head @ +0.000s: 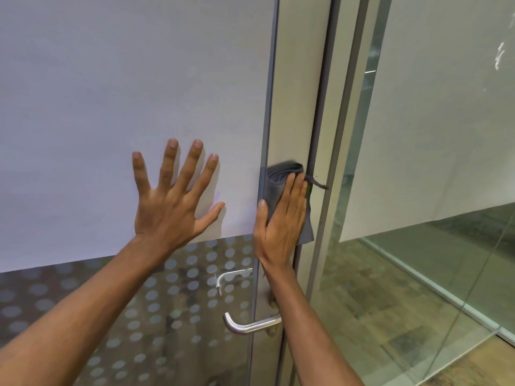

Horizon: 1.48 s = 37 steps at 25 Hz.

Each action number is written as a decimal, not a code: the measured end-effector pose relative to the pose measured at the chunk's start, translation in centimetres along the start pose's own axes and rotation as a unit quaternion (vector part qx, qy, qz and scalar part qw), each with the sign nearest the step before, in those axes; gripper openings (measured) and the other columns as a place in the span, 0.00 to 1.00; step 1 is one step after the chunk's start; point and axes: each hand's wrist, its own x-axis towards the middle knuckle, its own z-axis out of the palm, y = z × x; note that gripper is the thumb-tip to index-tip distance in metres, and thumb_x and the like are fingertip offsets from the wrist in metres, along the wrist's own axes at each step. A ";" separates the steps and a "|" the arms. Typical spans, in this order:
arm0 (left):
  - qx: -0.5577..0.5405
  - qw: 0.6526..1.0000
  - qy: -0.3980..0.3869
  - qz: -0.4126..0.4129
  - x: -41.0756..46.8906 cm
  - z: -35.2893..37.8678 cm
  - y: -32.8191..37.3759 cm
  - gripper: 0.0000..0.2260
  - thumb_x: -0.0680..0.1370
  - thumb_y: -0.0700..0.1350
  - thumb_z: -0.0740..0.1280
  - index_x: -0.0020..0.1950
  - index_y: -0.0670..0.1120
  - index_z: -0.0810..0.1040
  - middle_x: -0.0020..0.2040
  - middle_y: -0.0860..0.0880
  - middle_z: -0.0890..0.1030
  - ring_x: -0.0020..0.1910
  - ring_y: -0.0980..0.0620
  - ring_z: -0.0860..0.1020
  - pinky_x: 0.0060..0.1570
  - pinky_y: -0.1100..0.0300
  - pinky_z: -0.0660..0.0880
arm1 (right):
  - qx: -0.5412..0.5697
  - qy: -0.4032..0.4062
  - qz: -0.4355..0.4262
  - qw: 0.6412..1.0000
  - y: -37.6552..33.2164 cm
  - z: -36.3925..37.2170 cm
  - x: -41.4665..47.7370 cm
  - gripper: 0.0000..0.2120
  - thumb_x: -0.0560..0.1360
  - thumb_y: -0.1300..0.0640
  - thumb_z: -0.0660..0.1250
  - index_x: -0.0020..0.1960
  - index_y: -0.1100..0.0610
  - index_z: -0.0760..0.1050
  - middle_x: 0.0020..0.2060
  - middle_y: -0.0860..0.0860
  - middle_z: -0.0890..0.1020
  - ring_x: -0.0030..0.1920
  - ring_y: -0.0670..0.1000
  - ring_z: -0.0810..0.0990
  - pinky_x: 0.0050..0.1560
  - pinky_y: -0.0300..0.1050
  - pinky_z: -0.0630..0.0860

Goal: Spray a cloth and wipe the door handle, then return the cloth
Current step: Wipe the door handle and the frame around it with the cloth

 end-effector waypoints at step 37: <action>0.000 1.000 0.000 -0.002 0.1 0.0 -0.1 0.39 0.80 0.71 0.51 0.84 0.50 0.51 0.83 0.44 0.47 0.80 0.36 0.53 0.71 0.26 0.46 | -0.109 -0.122 0.090 0.982 1.9 -0.9 -11.9 0.38 0.76 0.61 0.64 0.76 0.62 0.44 0.76 0.56 0.51 0.76 0.62 0.57 0.75 0.46 0.42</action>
